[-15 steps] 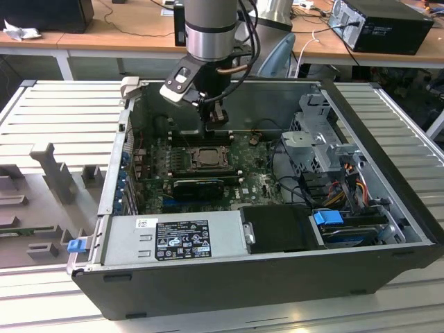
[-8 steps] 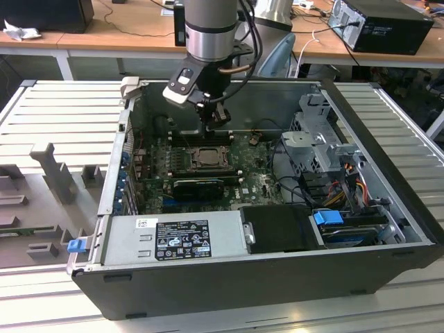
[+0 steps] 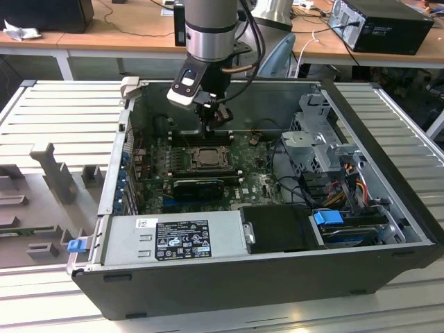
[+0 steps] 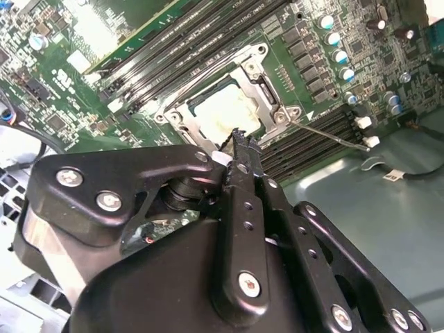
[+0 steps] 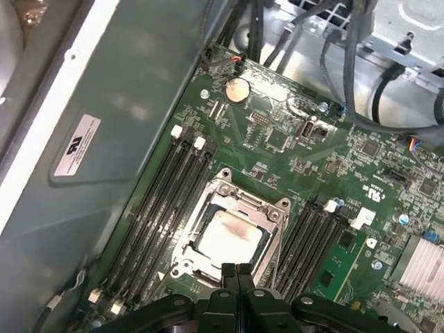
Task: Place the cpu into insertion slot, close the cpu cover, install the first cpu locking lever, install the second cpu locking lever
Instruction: 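Install the first cpu locking lever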
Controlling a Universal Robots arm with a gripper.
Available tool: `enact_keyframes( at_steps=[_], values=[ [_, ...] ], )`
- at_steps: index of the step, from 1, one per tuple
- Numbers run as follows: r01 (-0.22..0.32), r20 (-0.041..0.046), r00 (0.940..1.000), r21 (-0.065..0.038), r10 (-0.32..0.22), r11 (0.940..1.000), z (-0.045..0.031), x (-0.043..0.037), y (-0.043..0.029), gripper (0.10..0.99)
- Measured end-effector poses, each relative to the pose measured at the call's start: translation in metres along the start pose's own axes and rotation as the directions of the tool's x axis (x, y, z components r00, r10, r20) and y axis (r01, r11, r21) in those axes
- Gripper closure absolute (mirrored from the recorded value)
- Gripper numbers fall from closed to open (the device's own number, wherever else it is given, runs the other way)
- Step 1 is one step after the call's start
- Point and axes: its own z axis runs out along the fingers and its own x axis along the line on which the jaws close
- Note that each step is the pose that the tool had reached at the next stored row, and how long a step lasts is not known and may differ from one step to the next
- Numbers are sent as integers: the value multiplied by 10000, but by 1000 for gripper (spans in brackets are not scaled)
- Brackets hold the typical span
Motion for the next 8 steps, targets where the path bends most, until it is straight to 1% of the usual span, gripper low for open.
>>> enact_keyframes(
  at_steps=[4, 8],
  values=[
    [419, -11, 9991, 5, -419, 9991, 0, 0, 0, 980],
    [805, -22, 9968, 8, -805, 9968, 0, 0, 0, 980]
  ],
)
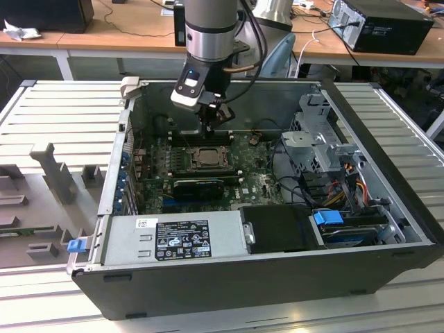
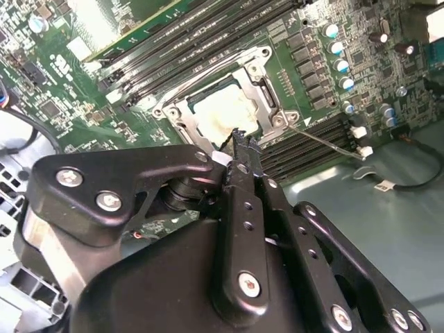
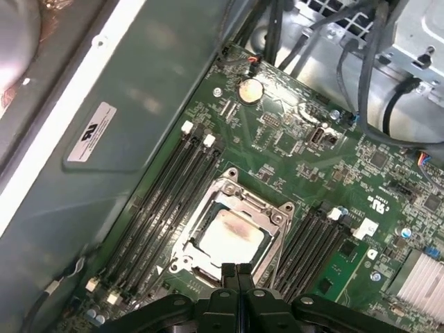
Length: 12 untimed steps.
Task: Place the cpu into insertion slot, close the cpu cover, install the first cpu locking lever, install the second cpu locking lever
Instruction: 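Install the first cpu locking lever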
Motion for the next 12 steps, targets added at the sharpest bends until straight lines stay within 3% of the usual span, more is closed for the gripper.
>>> enact_keyframes(
  at_steps=[5, 12],
  values=[
    [555, -15, 9985, 7, -555, 9985, 0, 0, 0, 980],
    [1557, -43, 9878, 16, -1557, 9878, 0, 0, 0, 980]
  ],
)
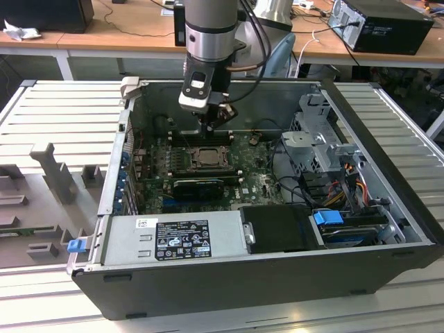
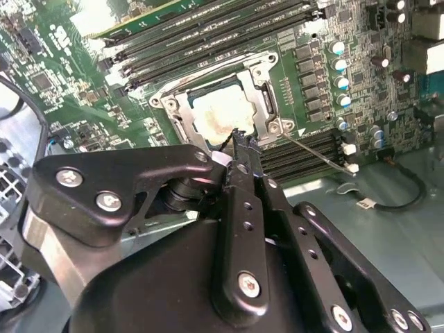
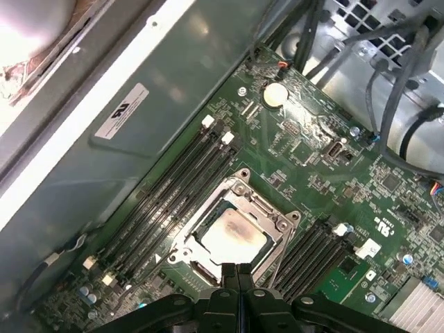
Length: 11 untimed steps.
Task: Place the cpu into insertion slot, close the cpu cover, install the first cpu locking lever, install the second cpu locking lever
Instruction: 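Install the first cpu locking lever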
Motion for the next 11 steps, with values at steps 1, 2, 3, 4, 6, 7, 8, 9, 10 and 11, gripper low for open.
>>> enact_keyframes(
  at_steps=[1, 2, 3, 4, 6, 7, 8, 9, 10, 11],
  values=[
    [112, -3, 9999, 1, -112, 9999, 0, 0, 0, 980],
    [244, -7, 9997, 3, -244, 9997, 0, 0, 0, 980],
    [428, -12, 9991, 5, -428, 9991, 0, 0, 0, 980],
    [551, -15, 9985, 7, -551, 9985, 0, 0, 0, 980],
    [740, -21, 9973, 9, -740, 9973, 0, 0, 0, 980],
    [929, -26, 9957, 11, -929, 9957, 0, 0, 0, 980],
    [1043, -29, 9945, 12, -1043, 9945, 0, 0, 0, 980],
    [1186, -33, 9929, 13, -1186, 9929, 0, 0, 0, 980],
    [1331, -37, 9911, 15, -1331, 9911, 0, 0, 0, 980],
    [1413, -40, 9900, 15, -1413, 9900, 0, 0, 0, 980]
  ],
)
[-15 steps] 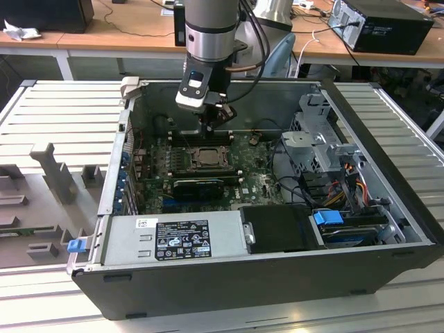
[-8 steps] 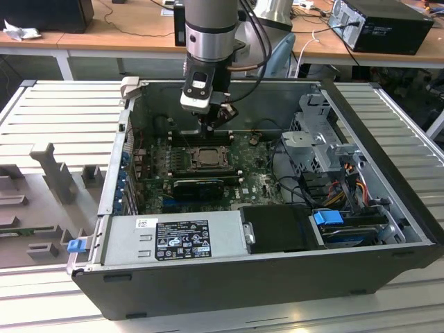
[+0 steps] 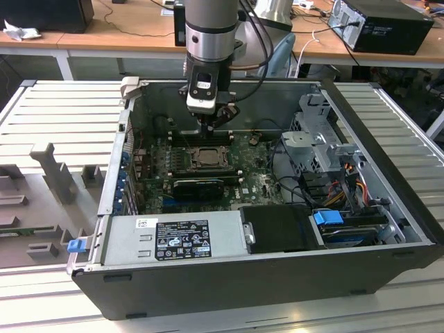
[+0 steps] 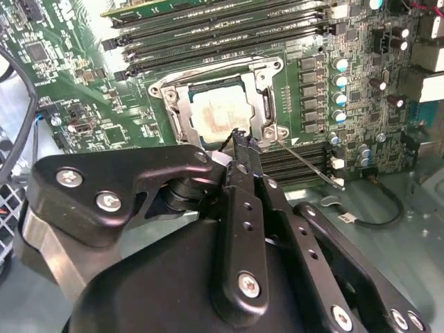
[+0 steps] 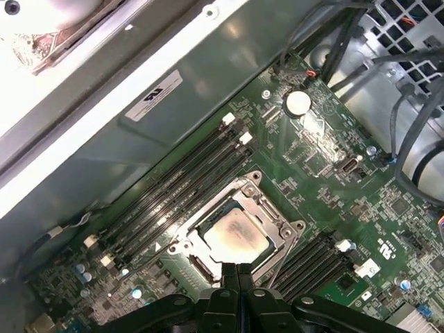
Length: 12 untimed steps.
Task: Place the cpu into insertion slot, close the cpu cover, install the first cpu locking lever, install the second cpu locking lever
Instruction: 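Install the first cpu locking lever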
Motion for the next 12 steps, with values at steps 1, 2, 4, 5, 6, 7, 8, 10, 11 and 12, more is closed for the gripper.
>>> enact_keyframes(
  at_steps=[1, 2, 4, 5, 6, 7, 8, 10, 11, 12],
  values=[
    [111, -3, 9999, 1, -111, 9999, 0, 0, 0, 980],
    [238, -6, 9997, 3, -238, 9997, 0, 0, 0, 980],
    [439, -12, 9990, 5, -439, 9990, 0, 0, 0, 980],
    [592, -16, 9982, 7, -592, 9982, 0, 0, 0, 980],
    [836, -23, 9965, 10, -836, 9965, 0, 0, 0, 980],
    [1141, -31, 9935, 12, -1141, 9935, 1, 0, 0, 980],
    [1298, -36, 9915, 14, -1298, 9915, 1, 0, 0, 980],
    [1760, -49, 9844, 18, -1760, 9844, 2, 0, 0, 980],
    [1953, -55, 9807, 19, -1953, 9807, 2, 0, 0, 980],
    [2251, -64, 9743, 22, -2251, 9743, 2, 0, 0, 980]
  ],
)
